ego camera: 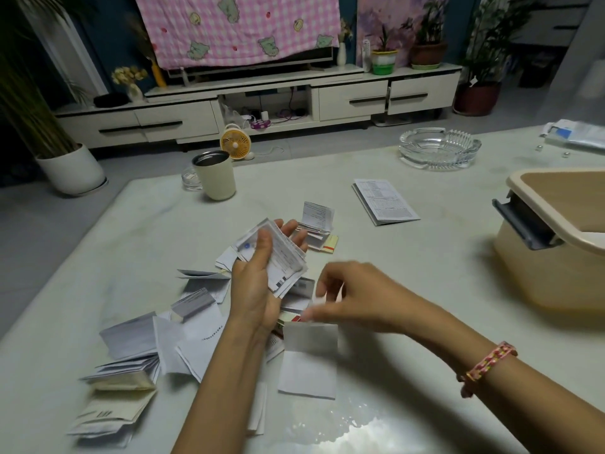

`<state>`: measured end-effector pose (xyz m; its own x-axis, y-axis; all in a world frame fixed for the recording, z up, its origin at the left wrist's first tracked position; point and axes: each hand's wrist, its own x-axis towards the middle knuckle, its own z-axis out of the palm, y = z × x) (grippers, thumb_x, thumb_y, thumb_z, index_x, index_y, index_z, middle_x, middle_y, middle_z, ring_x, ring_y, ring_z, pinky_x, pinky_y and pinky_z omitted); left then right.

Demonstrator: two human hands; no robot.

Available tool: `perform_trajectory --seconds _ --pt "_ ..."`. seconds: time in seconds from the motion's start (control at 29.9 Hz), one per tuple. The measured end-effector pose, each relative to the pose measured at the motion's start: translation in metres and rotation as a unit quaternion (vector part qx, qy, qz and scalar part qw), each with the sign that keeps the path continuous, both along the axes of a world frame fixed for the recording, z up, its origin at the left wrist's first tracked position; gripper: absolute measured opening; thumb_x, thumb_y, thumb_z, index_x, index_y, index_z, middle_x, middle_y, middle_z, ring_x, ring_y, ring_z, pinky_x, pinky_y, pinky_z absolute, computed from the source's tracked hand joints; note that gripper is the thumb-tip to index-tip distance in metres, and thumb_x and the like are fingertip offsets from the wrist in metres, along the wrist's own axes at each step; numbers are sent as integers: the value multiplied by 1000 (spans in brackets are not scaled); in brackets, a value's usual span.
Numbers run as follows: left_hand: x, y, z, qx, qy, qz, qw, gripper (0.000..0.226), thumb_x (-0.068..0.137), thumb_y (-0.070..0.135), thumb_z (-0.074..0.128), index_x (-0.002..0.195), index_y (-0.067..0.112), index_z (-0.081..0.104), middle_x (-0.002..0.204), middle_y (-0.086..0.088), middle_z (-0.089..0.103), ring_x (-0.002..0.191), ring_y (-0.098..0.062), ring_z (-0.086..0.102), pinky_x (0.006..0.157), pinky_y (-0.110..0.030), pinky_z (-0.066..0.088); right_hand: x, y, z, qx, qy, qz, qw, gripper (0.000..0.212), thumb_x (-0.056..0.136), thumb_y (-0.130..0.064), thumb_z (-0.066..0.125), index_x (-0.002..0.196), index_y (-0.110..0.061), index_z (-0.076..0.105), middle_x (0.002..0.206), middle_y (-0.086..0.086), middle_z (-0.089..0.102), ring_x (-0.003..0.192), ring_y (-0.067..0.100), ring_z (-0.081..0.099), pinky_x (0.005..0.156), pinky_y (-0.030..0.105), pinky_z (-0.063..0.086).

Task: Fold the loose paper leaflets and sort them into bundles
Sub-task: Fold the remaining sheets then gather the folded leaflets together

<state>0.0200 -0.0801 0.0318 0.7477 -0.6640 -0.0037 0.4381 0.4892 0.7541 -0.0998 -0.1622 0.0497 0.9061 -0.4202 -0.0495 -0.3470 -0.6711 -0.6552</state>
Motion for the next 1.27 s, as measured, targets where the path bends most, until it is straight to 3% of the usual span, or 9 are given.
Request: perform_trajectory --seconds 0.17,0.3,0.47,0.6,0.77,0.9,0.97,1.14,1.27 --pt "0 2 0 2 27 -22 999 26 98 23 39 102 9 60 97 -5 73 91 -20 69 92 -38 49 -2 4 -11 -56 94 124 986 23 78 -29 72 71 -21 51 70 -6 51 64 8 46 59 22 37" --pt "6 4 0 -13 58 -28 998 27 98 24 39 109 8 59 103 -6 71 94 -20 68 91 -38 51 -21 -22 8 166 -3 71 984 18 79 -7 71 72 -15 56 62 -2 56 54 9 50 52 17 40" --pt "-9 -5 -4 23 22 -25 999 25 97 20 40 99 9 62 90 -4 73 83 -17 69 78 -32 55 -22 -20 12 408 -193 -65 890 15 88 0 56 77 -9 56 57 -4 56 49 13 51 54 22 42" --pt "-31 -13 -10 110 -40 -13 993 18 93 5 46 103 2 61 70 -4 69 57 -15 62 45 -22 49 -10 -11 1 336 -216 -148 905 12 90 -6 55 78 -8 58 65 5 59 49 13 52 50 21 42" --pt "-42 -17 -9 57 6 -34 998 26 94 19 48 108 3 62 94 -12 72 78 -19 70 55 -27 55 -2 -4 -8 110 -212 -179 954 18 84 -13 54 68 -19 52 67 4 61 63 23 58 62 32 46" --pt "-44 -19 -9 78 -16 -19 997 44 77 29 60 113 2 61 109 -17 68 96 -26 68 78 -38 57 -3 -4 -8 13 -202 -169 965 22 87 -18 52 67 -25 46 60 -10 51 57 8 47 54 23 36" --pt "-44 -19 -9 81 -19 -21 996 37 74 23 63 107 5 63 105 -15 69 97 -27 67 86 -41 54 -4 -4 -8 -4 -202 -145 969 27 90 -20 51 66 -31 44 58 -14 49 54 4 44 51 20 33" --pt "-40 -18 -13 57 -10 -1 998 16 88 8 55 102 8 63 93 -10 71 79 -19 69 56 -30 55 -5 -3 -4 70 -227 -153 959 28 97 -29 41 73 -19 49 64 -6 54 62 15 54 67 35 45" --pt "-43 -17 -9 41 11 -26 999 22 91 9 51 109 2 61 95 -13 71 80 -19 70 56 -29 56 -5 -1 -8 44 -254 -129 957 12 92 -19 54 82 -24 50 66 -16 54 59 -2 52 60 16 41"
